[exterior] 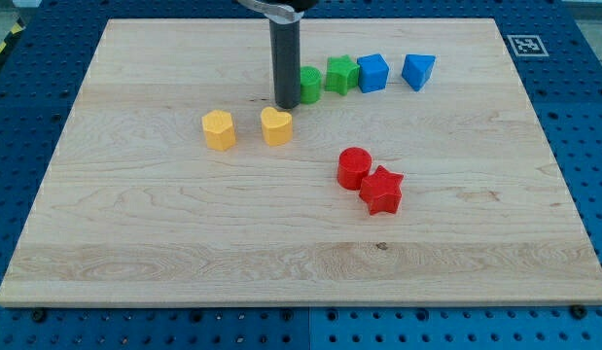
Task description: Place the red star horizontally right to the red circle
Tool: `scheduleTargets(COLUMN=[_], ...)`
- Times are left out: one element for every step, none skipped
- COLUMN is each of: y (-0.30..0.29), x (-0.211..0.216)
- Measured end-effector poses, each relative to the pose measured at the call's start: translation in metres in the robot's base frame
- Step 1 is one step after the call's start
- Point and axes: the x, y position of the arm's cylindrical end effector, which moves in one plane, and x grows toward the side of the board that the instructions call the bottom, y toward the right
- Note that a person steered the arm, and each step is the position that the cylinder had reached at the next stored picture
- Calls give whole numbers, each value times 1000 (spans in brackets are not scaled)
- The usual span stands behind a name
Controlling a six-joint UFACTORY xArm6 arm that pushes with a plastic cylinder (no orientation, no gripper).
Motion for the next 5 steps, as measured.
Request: scheduleTargets(y=[1,10,44,89,142], x=[0,1,9,32,88])
